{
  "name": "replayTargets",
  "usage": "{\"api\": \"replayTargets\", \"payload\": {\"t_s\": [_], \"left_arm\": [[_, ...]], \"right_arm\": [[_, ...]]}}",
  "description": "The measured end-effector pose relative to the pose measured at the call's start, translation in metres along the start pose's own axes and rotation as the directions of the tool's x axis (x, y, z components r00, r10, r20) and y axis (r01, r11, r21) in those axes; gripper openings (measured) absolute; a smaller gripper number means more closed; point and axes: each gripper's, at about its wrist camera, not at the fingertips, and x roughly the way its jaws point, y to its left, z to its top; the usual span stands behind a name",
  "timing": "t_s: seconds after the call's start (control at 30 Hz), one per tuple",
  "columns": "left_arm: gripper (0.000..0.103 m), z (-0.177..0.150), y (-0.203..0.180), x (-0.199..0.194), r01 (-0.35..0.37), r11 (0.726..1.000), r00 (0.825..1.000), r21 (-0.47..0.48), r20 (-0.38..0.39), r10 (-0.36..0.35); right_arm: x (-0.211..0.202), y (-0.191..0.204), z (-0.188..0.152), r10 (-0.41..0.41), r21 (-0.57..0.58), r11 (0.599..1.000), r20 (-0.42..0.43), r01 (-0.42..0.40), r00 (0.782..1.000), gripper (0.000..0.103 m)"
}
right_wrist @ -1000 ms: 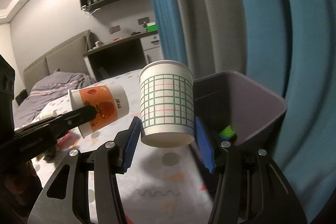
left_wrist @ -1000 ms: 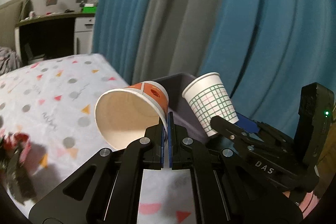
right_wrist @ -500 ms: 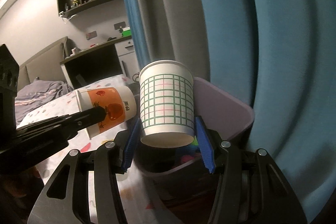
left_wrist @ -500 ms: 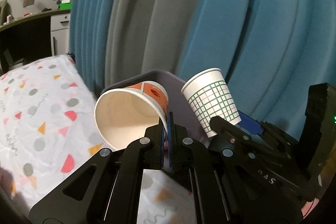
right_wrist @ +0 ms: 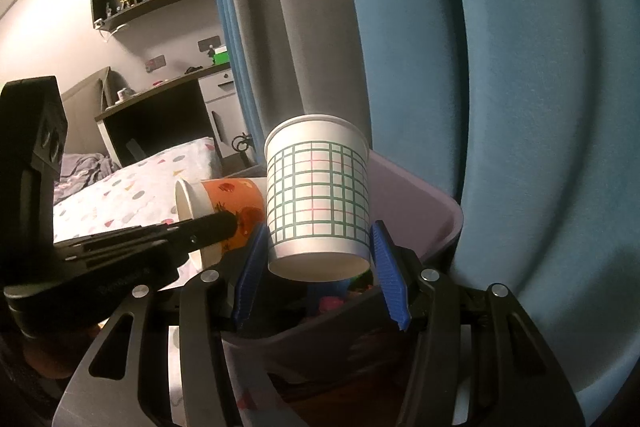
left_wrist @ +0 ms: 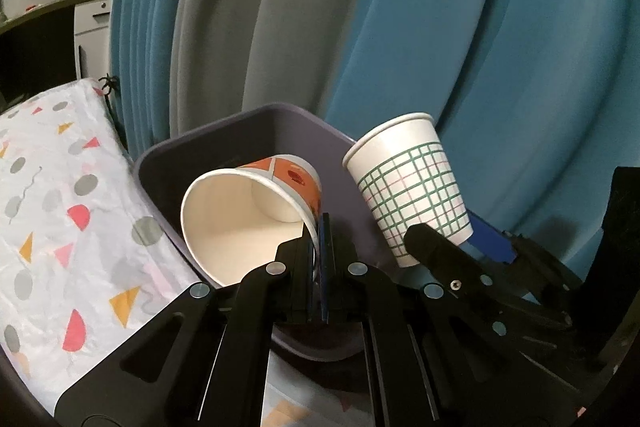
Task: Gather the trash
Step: 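Carry both paper cups over the grey bin with both tools, then open both tools to drop the cups into the bin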
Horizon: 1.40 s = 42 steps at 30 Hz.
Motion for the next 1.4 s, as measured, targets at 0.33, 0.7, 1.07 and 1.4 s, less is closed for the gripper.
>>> {"api": "replayTargets", "payload": {"t_s": [0.33, 0.7, 1.07, 1.4], "left_arm": [[0.002, 0.001, 0.005, 0.016, 0.005, 1.0, 0.999, -0.025, -0.032, -0.006], [0.002, 0.0, 0.01, 0.02, 0.024, 0.999, 0.999, -0.049, -0.036, -0.026], [0.046, -0.001, 0.019, 0.008, 0.012, 0.997, 1.0, -0.079, -0.006, -0.013], [0.096, -0.02, 0.026, -0.08, -0.182, 0.976, 0.964, -0.118, 0.174, 0.201]], "right_arm": [[0.009, -0.004, 0.001, -0.028, 0.0, 1.0, -0.02, 0.028, 0.999, 0.052], [0.02, -0.001, 0.002, -0.059, -0.008, 0.998, -0.034, 0.059, 0.998, 0.052], [0.031, -0.006, 0.001, -0.075, -0.009, 0.997, -0.058, 0.075, 0.995, 0.052], [0.044, 0.006, 0.001, -0.073, -0.051, 0.996, -0.065, 0.069, 0.995, 0.053]]}}
